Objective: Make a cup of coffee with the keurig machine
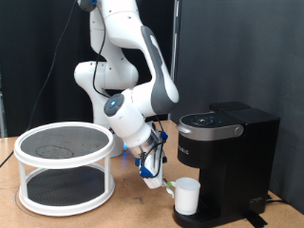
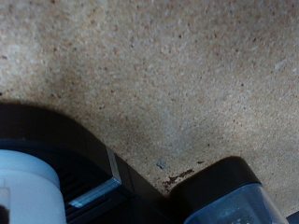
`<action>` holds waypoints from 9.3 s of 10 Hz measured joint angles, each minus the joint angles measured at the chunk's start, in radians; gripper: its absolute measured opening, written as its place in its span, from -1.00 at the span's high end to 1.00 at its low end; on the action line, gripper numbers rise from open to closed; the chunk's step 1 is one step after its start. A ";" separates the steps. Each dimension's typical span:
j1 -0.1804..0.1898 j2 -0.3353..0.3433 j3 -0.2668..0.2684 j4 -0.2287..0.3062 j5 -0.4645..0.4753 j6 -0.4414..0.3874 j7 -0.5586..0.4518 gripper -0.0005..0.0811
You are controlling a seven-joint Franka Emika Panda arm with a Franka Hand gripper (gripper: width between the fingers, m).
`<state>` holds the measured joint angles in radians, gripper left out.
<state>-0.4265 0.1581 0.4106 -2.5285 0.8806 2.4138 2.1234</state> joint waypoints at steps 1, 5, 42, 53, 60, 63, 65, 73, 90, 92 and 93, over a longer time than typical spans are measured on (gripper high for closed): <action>0.002 0.001 0.006 0.000 0.012 0.008 0.000 -0.81; 0.003 0.003 0.021 0.005 0.050 0.055 -0.011 -0.81; -0.080 -0.714 0.084 0.143 -0.091 -0.466 -0.074 -0.81; -0.202 -0.517 0.321 0.457 -0.607 -0.520 0.074 -0.81; -0.216 -0.338 0.382 0.532 -0.727 -0.414 0.145 -0.81; -0.216 -0.303 0.389 0.512 -0.755 -0.375 0.149 -0.81; -0.215 -0.292 0.391 0.468 -0.756 -0.291 0.154 -0.71; -0.193 -0.290 0.402 0.359 -0.714 -0.174 0.127 0.94; -0.213 -0.190 0.379 0.409 -0.653 -0.299 0.111 0.99; -0.216 -0.137 0.373 0.460 -0.653 -0.364 0.113 0.99; -0.216 -0.117 0.371 0.478 -0.657 -0.383 0.114 0.99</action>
<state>-0.6425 0.0409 0.7813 -2.0500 0.2239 2.0308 2.2370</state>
